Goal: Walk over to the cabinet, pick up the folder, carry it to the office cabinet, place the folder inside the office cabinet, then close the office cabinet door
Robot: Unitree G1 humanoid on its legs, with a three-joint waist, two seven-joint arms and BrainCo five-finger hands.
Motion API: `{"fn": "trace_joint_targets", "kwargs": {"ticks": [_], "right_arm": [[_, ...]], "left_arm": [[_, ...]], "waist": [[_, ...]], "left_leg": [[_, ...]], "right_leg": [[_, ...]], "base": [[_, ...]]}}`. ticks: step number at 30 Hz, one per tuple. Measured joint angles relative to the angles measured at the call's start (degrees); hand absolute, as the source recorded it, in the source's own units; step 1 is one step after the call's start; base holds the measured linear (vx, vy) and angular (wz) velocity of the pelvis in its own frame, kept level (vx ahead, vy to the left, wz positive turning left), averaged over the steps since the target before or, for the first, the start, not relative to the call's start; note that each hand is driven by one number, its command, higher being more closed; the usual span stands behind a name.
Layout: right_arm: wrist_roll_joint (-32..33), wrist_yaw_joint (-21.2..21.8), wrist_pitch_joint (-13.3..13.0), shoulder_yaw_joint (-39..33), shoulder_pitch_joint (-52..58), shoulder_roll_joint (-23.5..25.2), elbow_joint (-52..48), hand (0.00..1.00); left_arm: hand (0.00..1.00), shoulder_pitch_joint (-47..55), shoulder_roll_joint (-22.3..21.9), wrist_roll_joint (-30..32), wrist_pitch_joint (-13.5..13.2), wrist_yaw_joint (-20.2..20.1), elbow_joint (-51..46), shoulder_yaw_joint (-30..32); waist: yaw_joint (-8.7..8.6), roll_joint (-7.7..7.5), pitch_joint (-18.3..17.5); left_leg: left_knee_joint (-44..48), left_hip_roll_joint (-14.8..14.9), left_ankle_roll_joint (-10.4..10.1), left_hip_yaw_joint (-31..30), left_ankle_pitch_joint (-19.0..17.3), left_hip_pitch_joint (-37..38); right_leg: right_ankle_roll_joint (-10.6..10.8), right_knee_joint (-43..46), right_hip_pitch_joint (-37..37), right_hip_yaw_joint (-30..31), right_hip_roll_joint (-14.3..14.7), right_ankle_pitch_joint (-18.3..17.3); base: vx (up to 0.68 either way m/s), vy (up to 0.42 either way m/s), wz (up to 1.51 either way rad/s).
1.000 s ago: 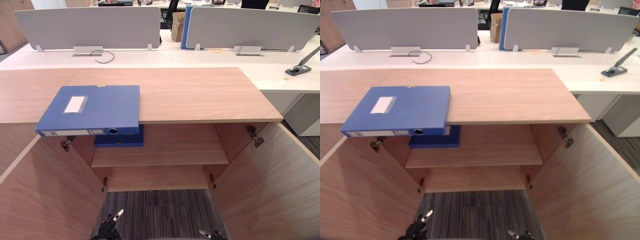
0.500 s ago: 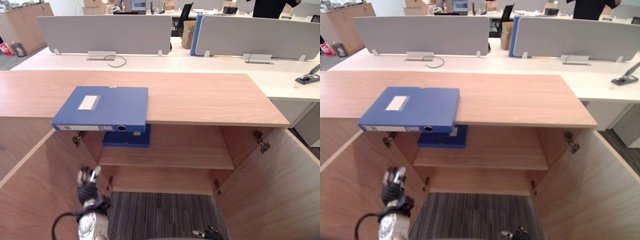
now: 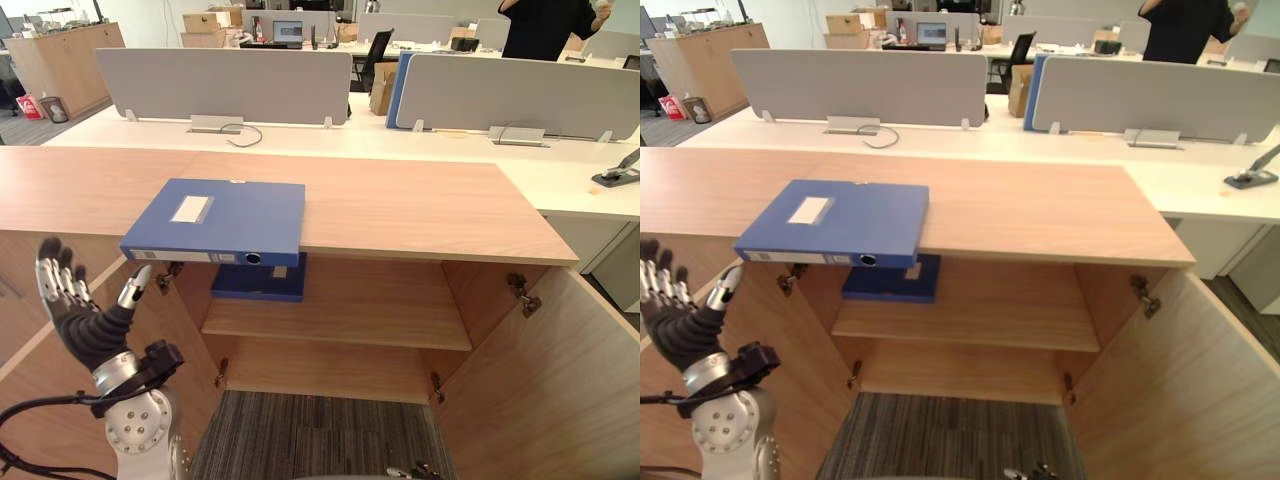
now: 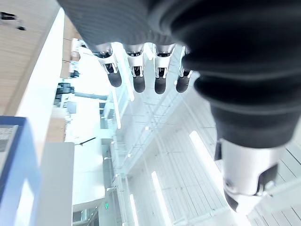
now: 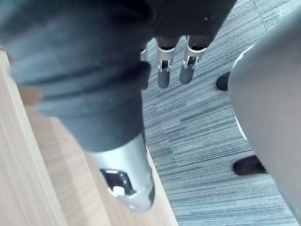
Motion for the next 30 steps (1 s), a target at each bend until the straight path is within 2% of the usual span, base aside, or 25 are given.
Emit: {"fn": "trace_joint_targets", "kwargs": {"ticks": [1,4,7,10,13,15,18,21,25,30], "right_arm": [[0.01,0.05,-0.02,0.08,0.3,0.01,-0.09,0.0],[-0.01,0.16,-0.01,0.1,0.24,0.0,-0.14,0.0],[-0.09,0.27,-0.02,0.2,0.15,0.0,-0.02,0.0],[-0.15,0.39,-0.02,0.19,-0.08,-0.07,0.15,0.0],[-0.17,0.8,-0.05,0.19,-0.63,-0.22,1.32,0.0],[-0.18,0.91,-0.06,0.15,-1.15,-0.34,2.44,0.0],[-0.23,0.85,0.1,-0.12,-1.95,-0.63,3.6,0.0],[-0.83,0.74,0.2,-0.79,-2.06,-0.66,3.59,0.0],[-1.19,0.71,0.62,-1.99,-2.16,-0.71,3.58,0.0],[-1.2,0.68,0.87,-2.08,-2.37,-0.71,3.58,0.0]], "left_arm": [[0.0,-1.58,0.1,4.51,0.41,0.76,0.0,-0.79],[0.0,-4.72,1.08,12.34,0.56,1.36,0.01,-3.16],[0.0,-7.08,6.38,22.05,1.33,1.55,0.25,-7.65],[0.0,-8.74,9.77,27.45,1.37,1.36,1.51,-10.05],[0.0,-10.92,12.48,31.88,1.5,1.25,7.35,-12.58],[0.0,-12.21,15.79,35.76,1.51,1.15,11.81,-16.62],[0.0,-14.43,20.45,39.44,0.96,0.87,16.6,-21.61],[0.0,-16.45,25.27,41.58,0.06,0.51,22.19,-24.0],[0.0,-18.12,30.77,43.96,-1.08,0.07,26.45,-24.67],[0.0,-19.73,34.32,45.23,-0.97,0.05,30.02,-24.66]], "waist": [[0.05,0.18,-0.16],[0.01,0.16,-0.18],[0.0,-0.08,-0.45],[0.0,-0.13,-0.7],[0.02,-0.17,-1.39],[-0.03,-0.25,-1.81],[0.01,-0.13,-1.83],[-0.13,0.31,-1.56],[-0.53,0.47,-1.45],[-0.63,0.35,-1.0]], "left_leg": [[-0.02,0.0,-0.32,-0.01,-0.24,-0.07],[-0.01,0.18,-0.47,0.08,-0.16,-0.16],[0.02,0.66,-0.6,0.34,0.04,-0.14],[0.04,0.75,-0.45,0.59,0.19,-0.11],[0.26,0.71,-0.44,1.02,0.18,-0.3],[0.29,0.65,-0.38,1.03,0.24,-0.84],[0.27,0.47,-0.32,0.93,0.28,-0.66],[0.05,0.47,-0.29,0.82,0.29,0.39],[-0.05,0.55,-0.29,0.24,0.42,0.37],[-0.06,0.49,-0.3,0.21,0.43,0.29]], "right_leg": [[0.0,-0.04,-0.05,0.06,0.07,0.0],[-0.01,-0.01,-0.32,0.23,0.28,0.01],[-0.15,-0.14,-0.6,0.57,0.86,0.11],[-0.17,-0.26,-0.71,0.98,1.05,0.11],[-0.18,-0.27,-1.12,1.46,1.1,0.12],[-0.27,-0.2,-1.36,1.48,1.08,0.18],[-0.28,-0.14,-1.18,1.4,1.04,0.19],[-0.33,-0.31,-0.37,1.23,1.08,0.16],[-0.51,-0.53,-0.23,0.49,1.2,0.05],[-0.66,-1.32,0.03,0.37,1.2,0.17]], "base": [[-0.06,-0.012,0.0],[-0.06,-0.014,-0.03],[-0.01,-0.009,-0.04],[0.0,0.0,-0.07],[0.01,-0.002,-0.07],[0.0,0.0,0.0],[0.0,0.0,0.0],[-0.04,-0.009,0.01],[-0.05,-0.017,0.06],[-0.01,-0.001,0.01]]}}
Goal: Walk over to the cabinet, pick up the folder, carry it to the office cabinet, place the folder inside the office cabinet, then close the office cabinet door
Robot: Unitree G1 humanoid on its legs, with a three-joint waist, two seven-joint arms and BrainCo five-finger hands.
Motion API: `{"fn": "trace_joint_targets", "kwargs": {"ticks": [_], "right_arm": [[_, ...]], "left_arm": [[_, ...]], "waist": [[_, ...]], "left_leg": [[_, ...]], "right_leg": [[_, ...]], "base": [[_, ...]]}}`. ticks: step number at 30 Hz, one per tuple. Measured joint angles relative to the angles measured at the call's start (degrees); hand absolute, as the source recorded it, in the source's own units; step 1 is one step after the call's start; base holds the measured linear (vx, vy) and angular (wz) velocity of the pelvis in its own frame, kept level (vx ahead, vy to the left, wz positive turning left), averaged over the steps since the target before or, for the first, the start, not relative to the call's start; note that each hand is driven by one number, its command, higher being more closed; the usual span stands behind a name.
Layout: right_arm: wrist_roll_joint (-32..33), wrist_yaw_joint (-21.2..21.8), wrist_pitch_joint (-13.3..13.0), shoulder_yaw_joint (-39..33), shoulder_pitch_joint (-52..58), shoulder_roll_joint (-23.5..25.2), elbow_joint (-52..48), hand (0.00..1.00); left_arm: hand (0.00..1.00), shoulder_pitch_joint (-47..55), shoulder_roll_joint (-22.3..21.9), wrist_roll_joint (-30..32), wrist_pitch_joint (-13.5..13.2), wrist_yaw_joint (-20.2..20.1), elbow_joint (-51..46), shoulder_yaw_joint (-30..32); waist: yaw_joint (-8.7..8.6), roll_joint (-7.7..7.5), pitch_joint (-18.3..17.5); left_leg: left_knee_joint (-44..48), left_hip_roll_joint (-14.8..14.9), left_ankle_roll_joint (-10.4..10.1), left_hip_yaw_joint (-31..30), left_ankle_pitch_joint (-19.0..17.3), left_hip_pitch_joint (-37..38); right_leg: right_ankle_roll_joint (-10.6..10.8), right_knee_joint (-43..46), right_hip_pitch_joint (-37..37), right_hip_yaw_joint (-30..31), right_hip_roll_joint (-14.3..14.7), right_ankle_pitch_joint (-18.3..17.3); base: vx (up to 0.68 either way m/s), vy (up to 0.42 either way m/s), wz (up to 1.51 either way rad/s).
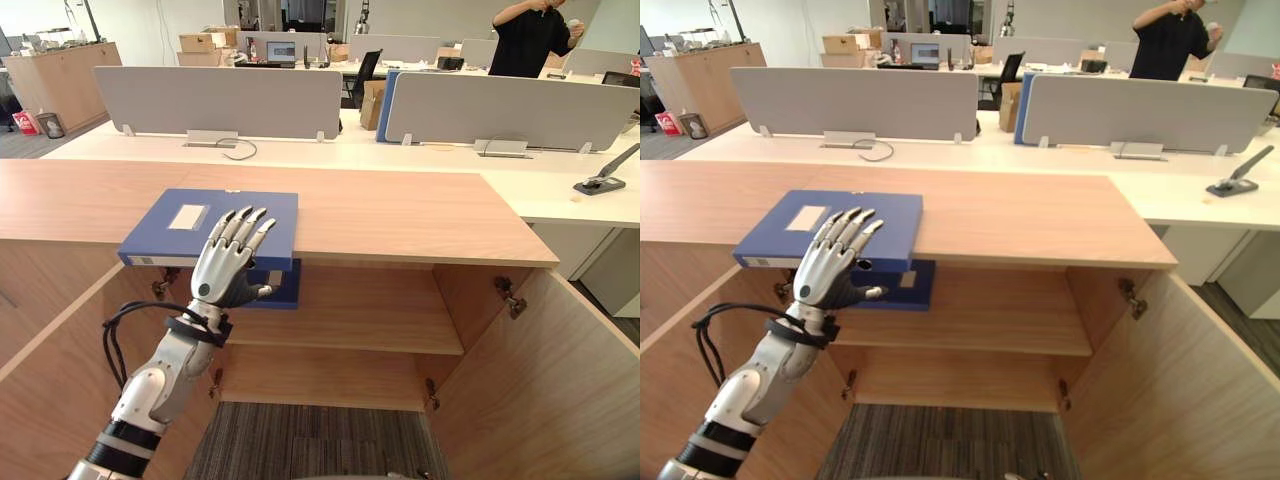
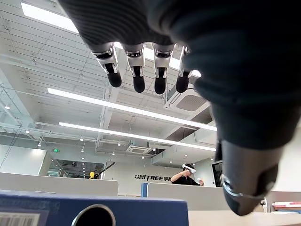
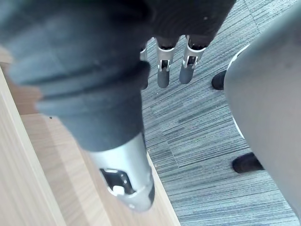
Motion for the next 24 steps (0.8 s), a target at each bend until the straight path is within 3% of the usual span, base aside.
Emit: {"fn": "trace_joint_targets", "kwargs": {"ticks": [11,24], "right_arm": [[-0.93,-0.5,0.0,0.73,-1.33,0.01,0.0,0.0],[-0.93,-0.6,-0.04,2.76,-1.85,-0.24,-0.2,0.0]], "left_arm": [[0.0,-4.43,3.35,3.23,0.88,-0.17,6.98,-0.01],[0.0,-7.49,3.39,3.33,5.05,-1.45,17.79,0.63]], "waist": [[-1.7,-0.19,1.23],[-2.51,-0.24,2.02]], "left_leg": [[-0.01,0.13,-0.32,0.49,-0.39,0.76],[-0.02,0.36,-0.5,1.18,-0.55,0.95]], "right_leg": [[-0.24,-2.06,1.92,-0.23,0.34,0.51],[-0.44,-2.12,1.92,0.15,0.47,0.67]], "base": [[0.0,0.0,0.0],[0.0,0.0,0.0]]}}
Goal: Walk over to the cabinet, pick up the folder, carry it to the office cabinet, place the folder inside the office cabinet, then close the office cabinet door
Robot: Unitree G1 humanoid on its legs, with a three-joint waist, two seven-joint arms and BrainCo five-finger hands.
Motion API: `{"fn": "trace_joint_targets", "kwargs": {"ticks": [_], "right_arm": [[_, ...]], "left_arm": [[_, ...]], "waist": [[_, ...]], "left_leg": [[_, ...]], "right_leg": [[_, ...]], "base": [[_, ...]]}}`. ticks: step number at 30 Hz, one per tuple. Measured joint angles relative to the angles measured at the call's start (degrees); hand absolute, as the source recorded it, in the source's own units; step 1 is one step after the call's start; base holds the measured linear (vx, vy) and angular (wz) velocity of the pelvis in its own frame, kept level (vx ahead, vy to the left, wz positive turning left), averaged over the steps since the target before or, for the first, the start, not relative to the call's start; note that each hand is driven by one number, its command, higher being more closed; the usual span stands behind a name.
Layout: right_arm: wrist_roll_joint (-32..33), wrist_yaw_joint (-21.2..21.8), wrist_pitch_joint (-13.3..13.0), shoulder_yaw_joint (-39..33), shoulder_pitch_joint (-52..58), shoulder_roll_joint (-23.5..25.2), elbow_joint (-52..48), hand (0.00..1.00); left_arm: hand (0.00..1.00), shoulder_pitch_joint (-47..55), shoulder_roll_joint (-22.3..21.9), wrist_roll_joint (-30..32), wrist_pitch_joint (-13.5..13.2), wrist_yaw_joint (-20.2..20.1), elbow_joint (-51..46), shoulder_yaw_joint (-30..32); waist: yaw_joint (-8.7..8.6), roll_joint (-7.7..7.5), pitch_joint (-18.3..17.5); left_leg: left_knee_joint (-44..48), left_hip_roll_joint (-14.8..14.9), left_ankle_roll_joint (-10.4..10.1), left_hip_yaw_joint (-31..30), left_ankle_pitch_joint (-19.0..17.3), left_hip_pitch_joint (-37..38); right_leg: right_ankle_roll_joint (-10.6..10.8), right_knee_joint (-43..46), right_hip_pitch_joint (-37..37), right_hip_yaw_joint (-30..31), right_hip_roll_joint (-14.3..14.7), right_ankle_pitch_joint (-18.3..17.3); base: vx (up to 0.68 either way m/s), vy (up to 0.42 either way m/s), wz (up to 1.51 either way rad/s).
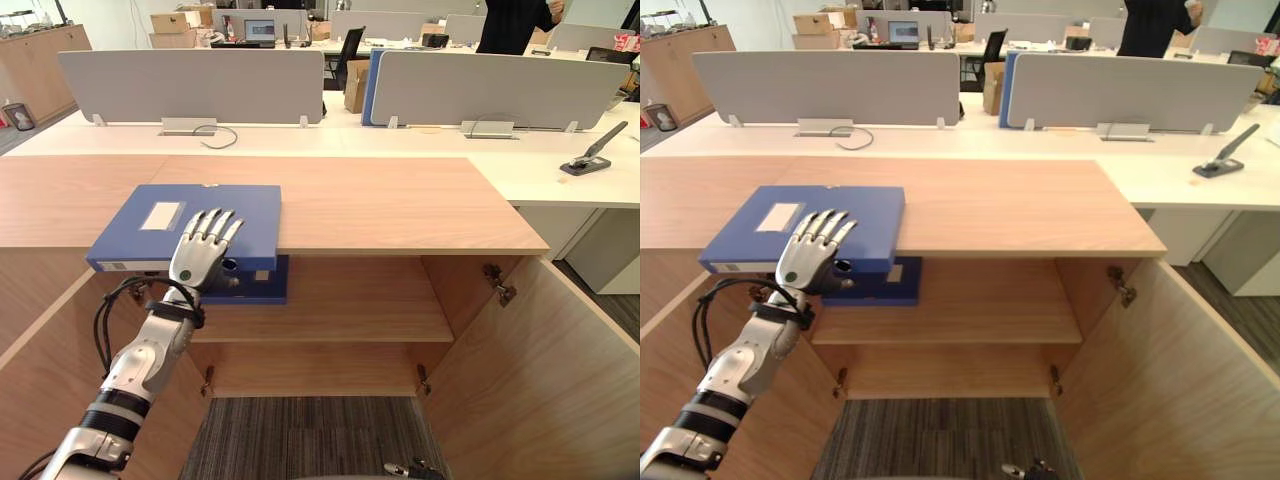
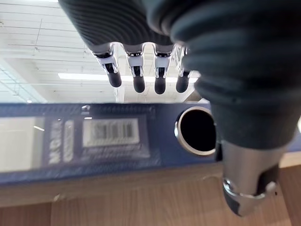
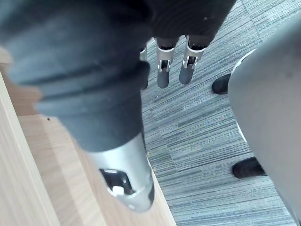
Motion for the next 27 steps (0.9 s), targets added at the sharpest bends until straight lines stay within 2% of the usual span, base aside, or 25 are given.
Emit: {"fn": "trace_joint_targets", "kwargs": {"ticks": [6,7,13,21,27], "right_arm": [[0.0,0.01,0.01,0.47,-0.26,-0.06,0.0,0.0],[0.0,0.01,0.02,0.48,-0.33,-0.06,0.0,0.0],[0.0,0.08,0.2,2.72,-0.63,-0.25,-0.02,0.0],[-0.01,0.1,0.21,4.5,-0.77,-0.38,-0.01,0.0],[0.01,0.23,0.05,4.99,-0.78,-0.46,-0.03,0.0]], "left_arm": [[0.0,0.0,-0.73,1.65,0.57,-1.87,3.05,1.76],[1.0,0.0,-0.93,1.66,0.68,-1.96,3.05,2.14],[1.0,-1.21,-1.01,2.38,0.99,-2.35,3.35,4.52],[1.0,-2.33,-0.75,6.29,0.88,-1.81,4.31,3.91],[1.0,-3.77,-0.05,6.98,1.0,-1.6,5.96,2.81]], "waist": [[-0.05,-0.05,0.49],[-0.06,-0.03,0.64],[-0.13,0.05,0.79],[-0.36,0.3,0.71],[-0.73,0.39,0.6]], "left_leg": [[0.01,0.01,-0.1,0.36,-0.13,0.22],[0.01,0.02,-0.11,0.4,-0.14,0.33],[0.0,0.3,-0.31,1.64,-0.51,1.25],[0.0,0.61,-0.47,1.73,-0.62,1.91],[0.0,0.68,-0.55,1.76,-0.68,1.89]], "right_leg": [[0.05,-0.22,0.16,0.46,0.0,0.04],[0.05,-0.23,0.26,0.51,0.0,0.04],[0.0,-0.4,0.7,1.13,0.15,0.14],[-0.01,-0.68,1.38,1.16,0.48,0.15],[-0.01,-0.74,1.38,1.18,0.54,0.15]], "base": [[0.0,0.0,-0.01],[-0.01,0.001,-0.06],[-0.02,0.0,-0.09],[0.0,-0.001,-0.01],[0.0,0.0,0.0]]}}
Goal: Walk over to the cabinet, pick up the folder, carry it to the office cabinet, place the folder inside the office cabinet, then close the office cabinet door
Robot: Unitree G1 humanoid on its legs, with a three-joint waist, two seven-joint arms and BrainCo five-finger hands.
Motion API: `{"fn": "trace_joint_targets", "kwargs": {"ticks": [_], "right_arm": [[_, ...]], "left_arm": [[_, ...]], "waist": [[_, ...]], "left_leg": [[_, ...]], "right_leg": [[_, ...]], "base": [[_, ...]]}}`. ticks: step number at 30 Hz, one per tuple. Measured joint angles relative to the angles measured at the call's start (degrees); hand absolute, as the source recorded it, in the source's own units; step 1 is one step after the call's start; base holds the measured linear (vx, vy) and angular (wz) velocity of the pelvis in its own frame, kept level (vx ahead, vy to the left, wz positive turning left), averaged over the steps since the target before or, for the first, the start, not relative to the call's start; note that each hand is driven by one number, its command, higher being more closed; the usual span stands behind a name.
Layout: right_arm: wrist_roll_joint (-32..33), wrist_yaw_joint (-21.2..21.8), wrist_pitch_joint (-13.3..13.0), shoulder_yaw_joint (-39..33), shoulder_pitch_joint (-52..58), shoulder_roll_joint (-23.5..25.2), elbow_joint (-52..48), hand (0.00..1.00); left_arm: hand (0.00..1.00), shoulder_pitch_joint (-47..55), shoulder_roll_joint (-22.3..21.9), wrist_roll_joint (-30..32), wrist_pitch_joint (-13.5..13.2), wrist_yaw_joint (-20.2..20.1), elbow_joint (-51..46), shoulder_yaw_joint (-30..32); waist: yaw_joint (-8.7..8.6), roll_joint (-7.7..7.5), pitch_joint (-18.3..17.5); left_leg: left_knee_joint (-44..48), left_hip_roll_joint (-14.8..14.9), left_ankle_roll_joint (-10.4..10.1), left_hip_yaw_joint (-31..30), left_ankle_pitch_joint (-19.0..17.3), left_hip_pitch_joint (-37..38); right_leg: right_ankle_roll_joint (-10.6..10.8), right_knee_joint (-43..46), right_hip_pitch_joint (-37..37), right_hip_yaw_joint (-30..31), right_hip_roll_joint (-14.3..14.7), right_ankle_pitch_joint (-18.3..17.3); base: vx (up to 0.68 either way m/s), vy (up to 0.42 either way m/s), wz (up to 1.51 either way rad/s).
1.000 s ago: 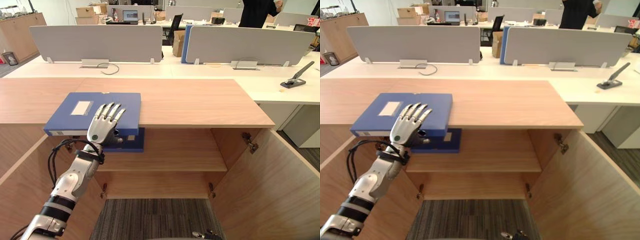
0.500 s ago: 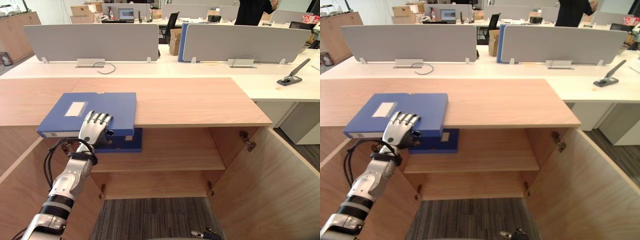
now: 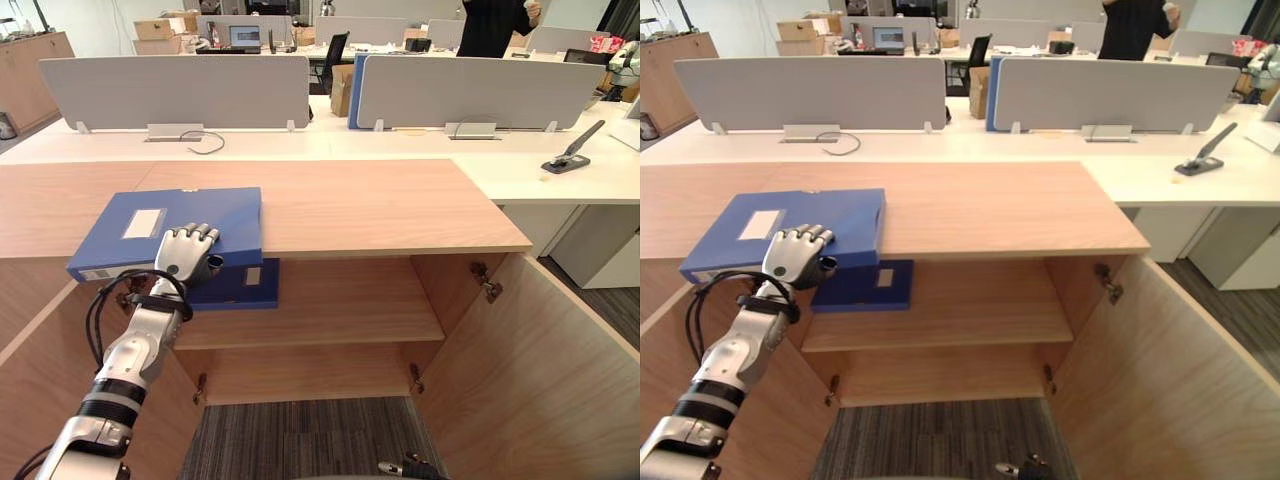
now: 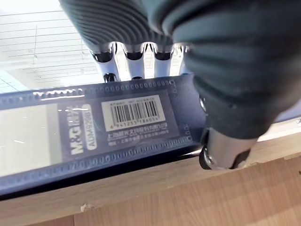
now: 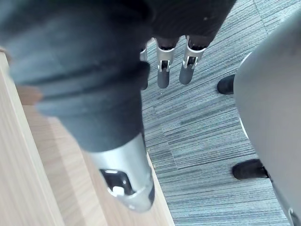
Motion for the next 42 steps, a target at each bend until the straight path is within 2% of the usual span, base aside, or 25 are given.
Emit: {"fn": "trace_joint_targets", "kwargs": {"ticks": [4,7,11,13,16,18,21,22,28,30,34,38,40,42], "right_arm": [[0.0,0.85,-0.04,-0.04,0.03,-0.12,-0.02,0.0],[-0.01,1.01,-0.05,-0.71,0.2,-0.1,-0.29,0.0],[-0.04,0.94,-0.06,-4.52,0.54,0.06,-0.48,0.0],[-0.04,0.9,-0.11,-7.24,0.98,0.04,-0.47,0.0],[-0.05,0.86,-0.71,-9.47,1.5,-0.06,0.21,0.0],[-0.04,0.83,-0.97,-10.48,1.53,-0.37,1.27,0.0],[-0.05,0.84,-1.0,-12.3,1.57,-0.38,1.73,0.0],[-0.05,0.84,-1.04,-12.43,1.55,-0.42,1.88,0.0],[-0.05,0.94,-1.32,-12.62,1.55,-0.51,2.43,0.0],[-0.14,0.98,-1.32,-13.53,1.65,-0.48,2.64,0.0],[-0.16,1.09,-1.31,-14.31,1.64,-0.47,3.07,0.0],[-0.12,1.19,-1.31,-14.09,1.26,-0.42,2.98,0.0],[0.91,1.04,-1.13,-8.93,1.4,-0.26,0.87,0.0],[5.2,0.65,-1.08,-2.01,3.2,0.75,-9.6,0.0]], "left_arm": [[1.0,-0.68,0.02,1.8,0.22,0.0,0.87,-0.63],[1.0,0.07,0.02,1.72,0.37,-0.99,-3.14,-0.85],[1.0,6.02,-3.28,-1.58,-1.02,-2.05,-16.59,0.71],[1.0,8.72,-5.9,-5.63,-2.89,-2.01,-22.46,1.15],[1.0,11.99,-9.95,-14.08,-5.03,-2.52,-33.04,2.15],[1.0,13.32,-12.11,-24.52,-8.21,-3.55,-38.79,3.31],[1.0,13.51,-15.1,-34.4,-10.16,-3.93,-42.15,5.19],[1.0,13.92,-16.21,-38.01,-10.43,-3.92,-42.86,6.65],[1.0,17.48,-18.81,-50.14,-10.38,-3.4,-47.71,13.06],[1.0,17.91,-19.52,-55.82,-10.8,-3.16,-49.74,14.78],[1.0,17.92,-21.6,-61.17,-11.35,-3.72,-51.62,15.54],[1.0,17.95,-23.02,-71.8,-12.25,-8.16,-51.99,15.43],[1.0,18.01,-24.07,-79.32,-12.88,-10.88,-52.02,14.36],[1.0,19.88,-25.96,-88.55,-13.0,-13.29,-53.55,13.03]], "waist": [[-0.16,0.07,-0.06],[-0.09,0.1,-0.05],[0.01,0.26,-0.17],[0.32,0.5,-0.09],[0.79,0.87,-0.51],[1.09,1.16,-0.68],[1.25,1.37,-0.82],[1.24,1.35,-0.82],[1.3,1.18,-0.81],[1.83,1.1,-0.85],[2.1,1.0,-0.86],[2.4,0.86,-0.92],[2.51,0.74,-0.84],[2.02,0.7,-0.69]], "left_leg": [[0.0,0.02,-0.13,0.12,-0.09,0.0],[0.01,0.0,-0.15,0.1,-0.13,-0.16],[0.04,-0.06,-0.08,-0.03,-0.18,-1.2],[0.05,-0.07,-0.04,-0.08,-0.21,-1.22],[0.32,0.13,-0.03,-0.13,-0.19,-1.97],[0.33,0.21,-0.02,-0.02,-0.18,-2.09],[0.32,0.25,0.02,-0.02,-0.14,-2.06],[0.31,0.25,0.05,0.02,-0.11,-2.07],[0.07,0.15,-0.21,-0.04,-0.09,-2.14],[0.1,0.13,-0.13,-0.06,-0.02,-2.16],[0.32,0.12,0.38,-0.14,0.36,-2.61],[0.34,0.13,0.5,-0.25,0.52,-3.02],[0.34,0.15,0.5,-0.25,0.52,-3.08],[0.32,0.19,0.55,-0.08,0.55,-3.08]], "right_leg": [[0.0,-0.07,-0.01,0.08,0.01,0.0],[0.0,-0.11,-0.14,0.11,0.0,0.0],[-0.02,-0.08,-1.2,0.15,-0.01,0.01],[-0.04,-0.12,-1.21,0.16,0.02,0.0],[-0.08,0.25,-2.08,0.88,0.22,-0.02],[-0.15,0.93,-2.64,1.4,0.28,-0.06],[-0.34,2.24,-3.16,1.67,0.25,-0.23],[-0.41,2.69,-3.6,1.82,0.23,-0.31],[-0.24,4.09,-4.5,1.93,0.02,-0.76],[-0.22,4.09,-4.5,1.93,0.01,-0.75],[-0.22,4.08,-4.8,1.92,0.04,-0.74],[-0.23,4.1,-4.87,1.89,0.08,-0.72],[-0.23,4.1,-4.93,1.89,0.1,-0.72],[-0.23,4.35,-5.23,2.0,0.11,-0.72]], "base": [[0.0,0.0,0.0],[0.0,0.0,0.0],[0.0,0.0,0.0],[0.0,0.0,0.0],[0.0,-0.001,-0.01],[-0.01,0.002,-0.08],[-0.04,0.009,-0.05],[-0.09,0.011,-0.05],[-0.06,0.002,0.0],[0.0,0.0,0.0],[0.0,0.0,0.0],[0.0,0.0,0.0],[0.0,0.0,0.0],[-0.01,-0.003,-0.03]]}}
